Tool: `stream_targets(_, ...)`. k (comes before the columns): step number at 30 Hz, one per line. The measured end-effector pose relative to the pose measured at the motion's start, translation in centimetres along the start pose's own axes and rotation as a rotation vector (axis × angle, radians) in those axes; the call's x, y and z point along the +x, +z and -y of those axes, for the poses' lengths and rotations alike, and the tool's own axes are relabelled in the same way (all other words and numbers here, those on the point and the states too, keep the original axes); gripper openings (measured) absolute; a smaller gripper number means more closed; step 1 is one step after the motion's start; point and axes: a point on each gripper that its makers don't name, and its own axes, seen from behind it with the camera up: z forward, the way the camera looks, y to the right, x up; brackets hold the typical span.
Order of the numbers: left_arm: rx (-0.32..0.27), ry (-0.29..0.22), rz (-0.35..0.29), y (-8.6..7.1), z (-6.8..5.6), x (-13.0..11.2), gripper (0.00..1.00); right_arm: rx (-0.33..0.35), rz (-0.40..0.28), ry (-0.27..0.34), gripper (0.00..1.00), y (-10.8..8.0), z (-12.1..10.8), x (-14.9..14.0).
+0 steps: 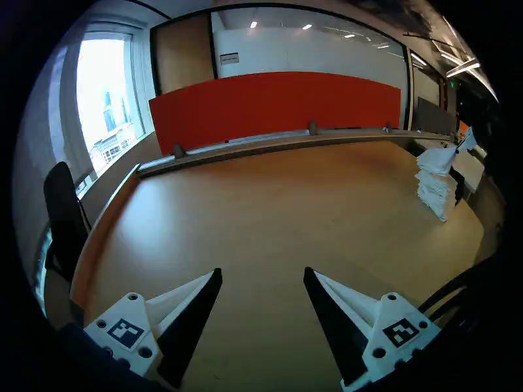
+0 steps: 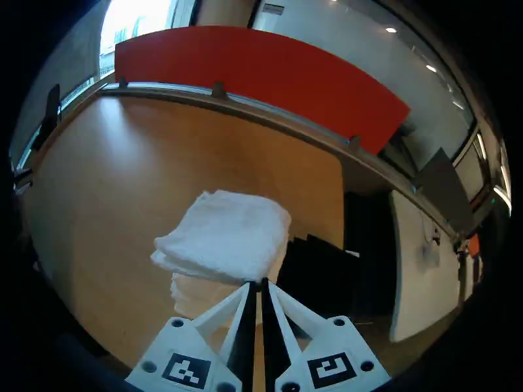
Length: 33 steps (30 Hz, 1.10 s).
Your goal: Fold towel
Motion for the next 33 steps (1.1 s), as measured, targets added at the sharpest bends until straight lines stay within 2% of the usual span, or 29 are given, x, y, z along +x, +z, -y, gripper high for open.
stream_targets(24,0.017,0.005,0.006,-0.7,0.3,-0.3,0.93,-0.019,0.114,0.076,0.05,2.5,-0.8,-6.5)
stream_targets(33,0.017,0.009,0.008,-0.9,0.2,-0.3,0.93,-0.025,0.136,0.091,0.05,2.9,-1.1,-7.7)
